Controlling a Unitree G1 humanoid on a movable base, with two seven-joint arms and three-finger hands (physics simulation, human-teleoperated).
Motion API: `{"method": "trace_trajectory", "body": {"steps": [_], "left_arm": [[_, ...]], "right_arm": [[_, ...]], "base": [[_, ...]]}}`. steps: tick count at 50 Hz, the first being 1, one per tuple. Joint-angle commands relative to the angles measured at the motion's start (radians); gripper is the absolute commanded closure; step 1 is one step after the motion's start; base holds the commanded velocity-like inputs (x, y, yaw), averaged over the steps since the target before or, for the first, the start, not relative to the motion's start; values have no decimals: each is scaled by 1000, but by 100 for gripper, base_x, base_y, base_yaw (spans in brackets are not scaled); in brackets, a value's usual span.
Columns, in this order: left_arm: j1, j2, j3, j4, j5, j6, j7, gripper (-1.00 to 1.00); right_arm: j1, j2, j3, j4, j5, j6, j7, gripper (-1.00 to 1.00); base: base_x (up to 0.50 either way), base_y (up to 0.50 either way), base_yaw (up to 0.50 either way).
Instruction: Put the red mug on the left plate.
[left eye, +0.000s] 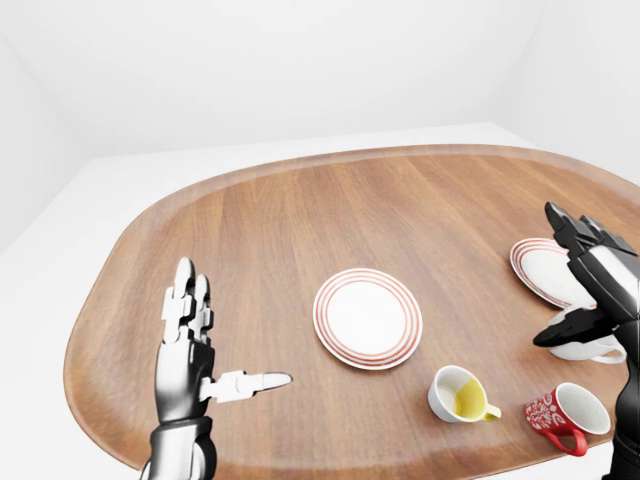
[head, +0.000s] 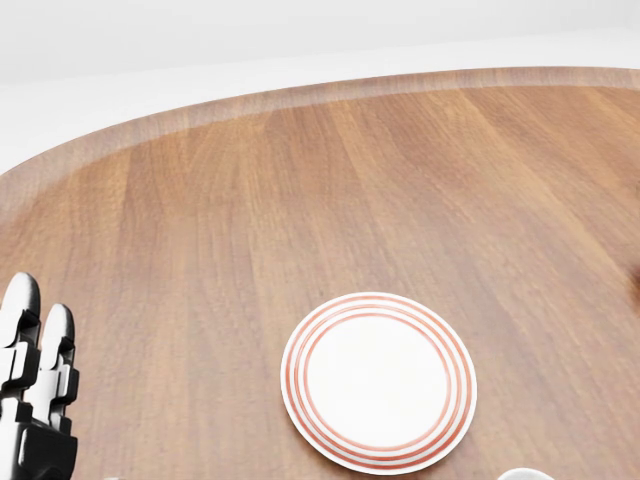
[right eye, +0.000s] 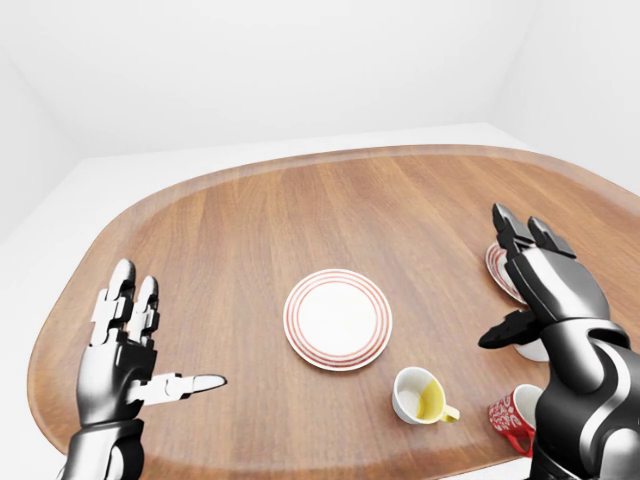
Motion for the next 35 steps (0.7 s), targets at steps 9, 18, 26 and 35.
{"method": "trace_trajectory", "body": {"steps": [9,18,26,35], "left_arm": [[-20,8,-14,16,19,0,18,-100],[-16,9,-14,10,19,0,19,-100],[-22,10,-16,14,27,0,25,-100],[-23,11,-18,13,28,0,26,-100]], "right_arm": [[-60,-174,-99,306,48,0,0,-100],[-60,-225,-104,475,117,0,0,-100],[-56,-251,-100,571,153,0,0,-100],[14,-214,-57,589,162,0,0,-100]], "base": [[0,0,0],[0,0,0],[0,0,0],[0,0,0]]}}
